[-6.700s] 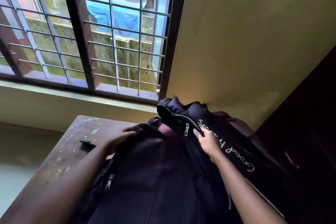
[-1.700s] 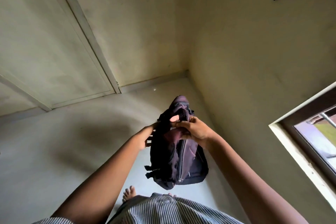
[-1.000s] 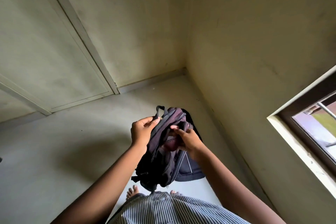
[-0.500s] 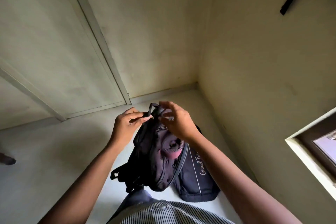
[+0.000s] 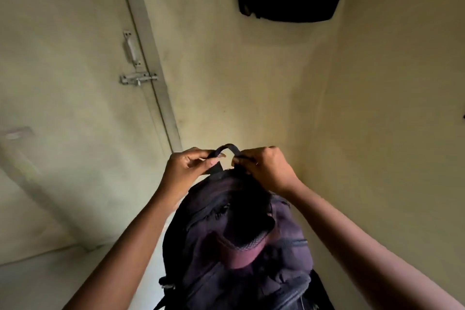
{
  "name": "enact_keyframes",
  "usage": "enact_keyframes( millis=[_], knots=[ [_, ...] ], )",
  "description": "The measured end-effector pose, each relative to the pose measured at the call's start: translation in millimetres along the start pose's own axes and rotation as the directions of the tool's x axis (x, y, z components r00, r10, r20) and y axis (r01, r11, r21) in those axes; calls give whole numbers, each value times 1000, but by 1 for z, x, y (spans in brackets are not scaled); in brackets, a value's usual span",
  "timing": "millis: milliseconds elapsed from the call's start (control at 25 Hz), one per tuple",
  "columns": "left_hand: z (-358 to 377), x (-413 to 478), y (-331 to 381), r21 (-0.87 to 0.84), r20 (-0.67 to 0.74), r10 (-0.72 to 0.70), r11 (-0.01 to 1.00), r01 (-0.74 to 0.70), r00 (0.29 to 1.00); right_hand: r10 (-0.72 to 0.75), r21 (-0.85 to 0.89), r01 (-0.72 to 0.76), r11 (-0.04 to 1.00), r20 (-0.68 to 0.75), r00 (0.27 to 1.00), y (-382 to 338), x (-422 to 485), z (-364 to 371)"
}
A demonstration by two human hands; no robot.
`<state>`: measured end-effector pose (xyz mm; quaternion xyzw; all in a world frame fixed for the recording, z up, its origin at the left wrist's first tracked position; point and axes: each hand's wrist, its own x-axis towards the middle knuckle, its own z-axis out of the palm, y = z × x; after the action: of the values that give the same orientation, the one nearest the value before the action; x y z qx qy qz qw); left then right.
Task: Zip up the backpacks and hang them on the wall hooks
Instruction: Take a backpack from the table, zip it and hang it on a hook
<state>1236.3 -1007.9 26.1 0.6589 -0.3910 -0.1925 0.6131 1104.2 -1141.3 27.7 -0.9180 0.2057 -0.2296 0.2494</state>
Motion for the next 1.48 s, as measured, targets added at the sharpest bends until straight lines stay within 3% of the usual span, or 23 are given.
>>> enact_keyframes(
  millis=[200, 320, 480, 720, 880, 1040, 1480],
  knots=[
    [-10, 92, -9, 25, 211, -125, 992, 123, 970, 115, -147, -130, 981, -105, 988, 10, 71, -4],
    [3, 149, -22, -14, 285, -104, 994, 112, 953, 255, -125, -279, 952, -180, 950, 29, 103, -10],
    [44, 227, -12, -59, 297, 72, 997, -57, 952, 362, -20, -383, 923, -287, 887, 57, 142, -46],
    [156, 372, 76, -197, 239, 451, 890, -411, 860, 410, 163, -385, 908, -532, 741, 120, 231, -179],
    [221, 438, 135, -268, 171, 622, 775, -572, 764, 355, 146, -347, 927, -644, 678, 143, 268, -267],
    [274, 477, 186, -308, 88, 731, 666, -679, 677, 255, -6, -383, 924, -737, 627, 149, 287, -337],
    [403, 569, 339, -333, -58, 872, 442, -833, 486, 107, -216, -643, 734, -899, 425, 155, 333, -515]
  ],
)
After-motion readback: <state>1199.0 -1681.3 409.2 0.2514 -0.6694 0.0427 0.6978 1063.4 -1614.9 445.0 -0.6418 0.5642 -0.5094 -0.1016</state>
